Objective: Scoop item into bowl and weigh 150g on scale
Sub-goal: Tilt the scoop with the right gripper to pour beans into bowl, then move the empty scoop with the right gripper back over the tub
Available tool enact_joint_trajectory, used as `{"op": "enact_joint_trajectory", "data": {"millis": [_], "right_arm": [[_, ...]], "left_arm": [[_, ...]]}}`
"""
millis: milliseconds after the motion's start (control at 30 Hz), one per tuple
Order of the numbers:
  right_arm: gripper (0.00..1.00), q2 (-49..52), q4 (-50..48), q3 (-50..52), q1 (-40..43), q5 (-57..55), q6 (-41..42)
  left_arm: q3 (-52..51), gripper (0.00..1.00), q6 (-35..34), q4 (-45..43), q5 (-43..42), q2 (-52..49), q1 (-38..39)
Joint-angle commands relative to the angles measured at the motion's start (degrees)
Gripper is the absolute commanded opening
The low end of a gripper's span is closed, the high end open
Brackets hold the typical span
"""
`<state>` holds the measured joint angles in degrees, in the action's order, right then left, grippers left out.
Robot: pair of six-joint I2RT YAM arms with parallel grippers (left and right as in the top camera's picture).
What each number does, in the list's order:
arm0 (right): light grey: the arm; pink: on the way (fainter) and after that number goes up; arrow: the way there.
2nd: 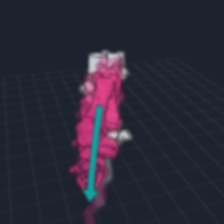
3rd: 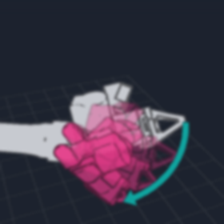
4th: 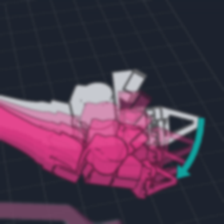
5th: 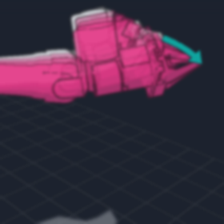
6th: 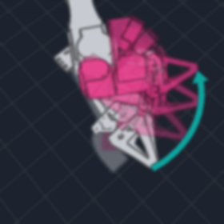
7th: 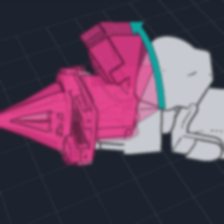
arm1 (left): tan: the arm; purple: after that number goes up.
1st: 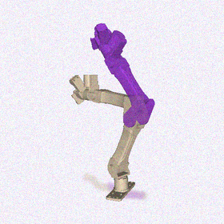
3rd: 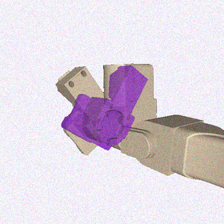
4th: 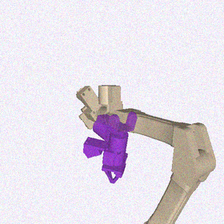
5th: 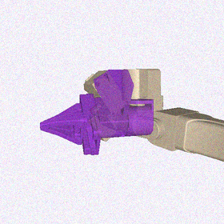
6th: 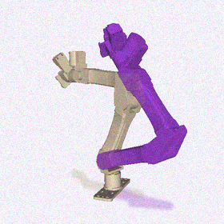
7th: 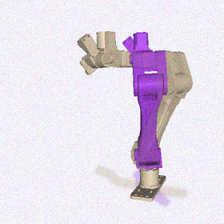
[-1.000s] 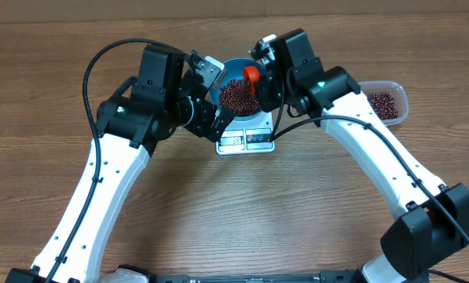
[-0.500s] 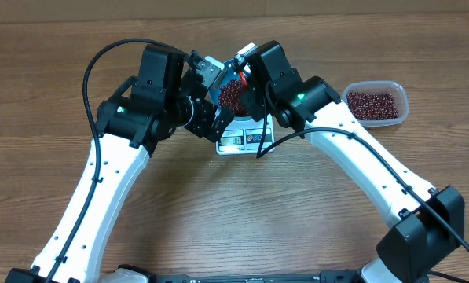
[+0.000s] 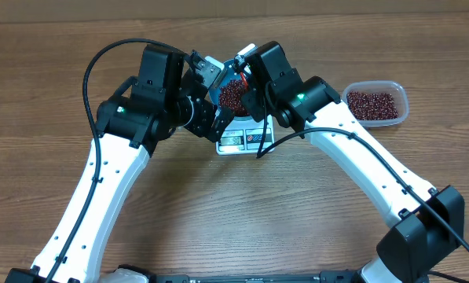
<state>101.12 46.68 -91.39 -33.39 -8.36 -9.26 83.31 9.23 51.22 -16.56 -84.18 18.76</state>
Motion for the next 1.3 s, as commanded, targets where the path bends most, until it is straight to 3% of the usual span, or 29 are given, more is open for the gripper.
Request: {"op": "enact_joint_trajectory", "data": {"millis": [0, 200, 567, 700, 800, 933, 967, 1033, 1267], "right_arm": [[0.04, -2.2, 0.0, -1.7, 1.3, 1.9, 1.8], [0.04, -3.2, 0.2, -1.7, 8.2, 18.1, 3.3], [0.04, -10.4, 5.1, -1.7, 33.1, 55.0, 3.7], [0.04, -12.5, 8.2, -1.7, 42.3, 61.9, 3.7], [0.04, -13.2, 12.7, -1.7, 51.1, 56.9, 3.6], [0.04, -13.2, 17.3, -1.6, 55.3, 41.2, 3.7], [0.04, -13.1, 18.6, -1.6, 55.4, 32.1, 3.7], [0.04, -13.1, 19.2, -1.5, 54.5, 24.9, 3.7], [0.04, -12.3, 18.9, 1.0, 48.9, 9.1, 3.7]], "left_arm": [[0.9, 1.00, 1.1, -0.1, -0.9, 1.4, 0.1], [0.9, 1.00, 1.1, -0.1, -0.9, 1.4, 0.1], [0.9, 1.00, 1.1, -0.1, -0.9, 1.4, 0.1], [0.9, 1.00, 1.1, -0.1, -0.9, 1.4, 0.1], [0.9, 1.00, 1.1, -0.1, -0.9, 1.4, 0.1], [0.9, 1.00, 1.1, -0.1, -0.9, 1.4, 0.1], [0.9, 1.00, 1.1, -0.1, -0.9, 1.4, 0.1], [0.9, 1.00, 1.1, -0.1, -0.9, 1.4, 0.1], [0.9, 1.00, 1.1, -0.1, -0.9, 1.4, 0.1]]}}
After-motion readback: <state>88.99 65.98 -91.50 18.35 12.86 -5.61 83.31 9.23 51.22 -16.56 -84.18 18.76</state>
